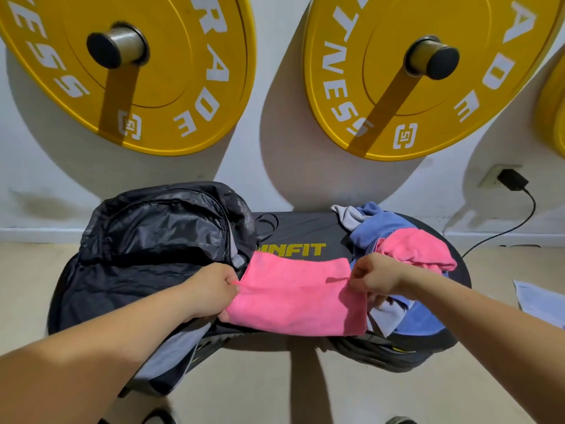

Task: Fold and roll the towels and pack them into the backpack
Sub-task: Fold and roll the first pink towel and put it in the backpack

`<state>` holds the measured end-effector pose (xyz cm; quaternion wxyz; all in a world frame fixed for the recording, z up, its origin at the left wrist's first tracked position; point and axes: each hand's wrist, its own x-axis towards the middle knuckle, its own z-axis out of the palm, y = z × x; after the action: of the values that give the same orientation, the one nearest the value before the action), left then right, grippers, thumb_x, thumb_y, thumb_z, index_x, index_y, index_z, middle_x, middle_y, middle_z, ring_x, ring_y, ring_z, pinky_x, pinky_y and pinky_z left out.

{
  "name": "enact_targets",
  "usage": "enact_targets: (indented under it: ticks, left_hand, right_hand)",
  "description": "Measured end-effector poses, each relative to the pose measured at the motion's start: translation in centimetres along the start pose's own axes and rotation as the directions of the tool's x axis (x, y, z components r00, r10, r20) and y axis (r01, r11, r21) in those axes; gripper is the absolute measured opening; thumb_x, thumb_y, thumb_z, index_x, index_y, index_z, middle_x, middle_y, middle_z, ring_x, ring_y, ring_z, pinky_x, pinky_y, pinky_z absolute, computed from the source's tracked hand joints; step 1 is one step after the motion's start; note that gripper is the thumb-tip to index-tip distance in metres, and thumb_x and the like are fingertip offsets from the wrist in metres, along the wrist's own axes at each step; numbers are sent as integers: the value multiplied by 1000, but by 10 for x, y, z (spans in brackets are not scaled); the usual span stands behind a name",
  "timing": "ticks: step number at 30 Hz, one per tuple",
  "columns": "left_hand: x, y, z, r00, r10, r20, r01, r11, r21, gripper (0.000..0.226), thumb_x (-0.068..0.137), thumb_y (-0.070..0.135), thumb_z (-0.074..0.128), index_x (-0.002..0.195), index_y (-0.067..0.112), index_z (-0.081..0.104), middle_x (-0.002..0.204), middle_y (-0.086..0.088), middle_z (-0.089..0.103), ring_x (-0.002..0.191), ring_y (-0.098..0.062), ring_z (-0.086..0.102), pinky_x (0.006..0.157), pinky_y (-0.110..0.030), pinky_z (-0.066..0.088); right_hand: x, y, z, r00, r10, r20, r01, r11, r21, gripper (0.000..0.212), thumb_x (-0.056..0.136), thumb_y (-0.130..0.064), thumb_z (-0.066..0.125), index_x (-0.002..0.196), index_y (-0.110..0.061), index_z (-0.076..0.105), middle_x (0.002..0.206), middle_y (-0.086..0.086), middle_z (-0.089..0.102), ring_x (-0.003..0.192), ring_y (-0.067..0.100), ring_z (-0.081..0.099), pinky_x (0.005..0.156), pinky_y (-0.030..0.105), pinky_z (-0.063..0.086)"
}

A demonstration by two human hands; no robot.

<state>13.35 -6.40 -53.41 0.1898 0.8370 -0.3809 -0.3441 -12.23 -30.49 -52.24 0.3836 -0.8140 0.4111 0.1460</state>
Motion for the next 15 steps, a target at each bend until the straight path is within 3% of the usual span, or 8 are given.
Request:
enact_targets:
  ticks: [3,5,9,13,15]
  left_hand:
    - [24,6,-7,971,146,-190,-99,966,237,17,89,17,54,73,16,58,73,-1,65,76,-26,65,67,-34,50]
    - [37,18,-9,955,197,-221,-105,923,370,11,86,21,50,76,22,57,84,-1,64,84,-28,62,72,-35,52]
    - [64,47,3,918,368,-149,-141,653,744,18,88,24,49,101,22,60,107,1,58,107,-24,55,75,-35,44]
    - [93,57,11,899,434,-52,-134,387,912,25,83,22,54,105,22,65,112,-1,52,110,-26,46,82,-38,37]
    - [103,57,14,901,431,-41,-115,330,937,25,83,20,53,105,22,64,113,-2,51,111,-27,43,84,-39,35]
  right_hand:
    - [24,2,-1,965,-90,-245,56,988,-141,11,88,-20,65,79,-14,66,75,6,69,62,20,64,57,31,53]
    - [39,5,2,937,-113,-330,53,981,-187,13,88,-22,63,78,-13,66,76,6,71,69,24,65,63,33,52]
    - [63,12,7,917,-170,-361,57,951,-304,13,88,-20,59,77,-17,64,82,6,72,78,29,66,69,38,54]
    - [77,21,9,923,-141,-359,18,946,-324,11,87,-21,55,82,-22,65,88,2,71,84,27,66,72,39,57]
    - [82,25,13,922,-114,-371,-20,941,-339,10,87,-23,53,85,-23,63,91,0,70,85,27,65,72,38,57]
